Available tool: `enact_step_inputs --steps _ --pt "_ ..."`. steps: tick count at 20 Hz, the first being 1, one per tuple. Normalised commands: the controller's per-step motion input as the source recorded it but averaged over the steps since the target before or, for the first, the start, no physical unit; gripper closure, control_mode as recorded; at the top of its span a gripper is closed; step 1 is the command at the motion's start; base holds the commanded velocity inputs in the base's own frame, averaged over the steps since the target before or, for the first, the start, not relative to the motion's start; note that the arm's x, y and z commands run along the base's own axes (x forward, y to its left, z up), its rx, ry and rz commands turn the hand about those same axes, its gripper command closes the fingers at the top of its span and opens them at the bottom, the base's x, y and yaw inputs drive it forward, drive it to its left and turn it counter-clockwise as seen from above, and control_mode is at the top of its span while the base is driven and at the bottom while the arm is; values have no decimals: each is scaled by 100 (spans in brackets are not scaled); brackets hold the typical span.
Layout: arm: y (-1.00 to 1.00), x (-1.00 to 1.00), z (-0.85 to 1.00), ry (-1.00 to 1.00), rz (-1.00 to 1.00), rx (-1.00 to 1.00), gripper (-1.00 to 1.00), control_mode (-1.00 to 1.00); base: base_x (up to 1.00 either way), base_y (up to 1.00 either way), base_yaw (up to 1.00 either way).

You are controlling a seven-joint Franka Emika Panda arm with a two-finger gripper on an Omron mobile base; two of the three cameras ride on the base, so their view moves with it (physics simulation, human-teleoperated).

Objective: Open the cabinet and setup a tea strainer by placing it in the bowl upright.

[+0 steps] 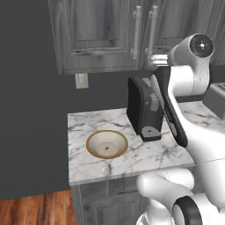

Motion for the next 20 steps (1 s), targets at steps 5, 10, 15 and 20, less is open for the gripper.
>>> enact_step_inputs --steps 5,10,15,20 --pt "-30 1 53 0 -8 30 -100 -100 0 0 0" --pt "-3 -10 39 4 5 17 -100 -100 0 0 0" --pt "2 -26 32 0 11 1 -100 -100 0 0 0" --pt "14 14 3 0 13 -10 -100 -100 0 0 0"
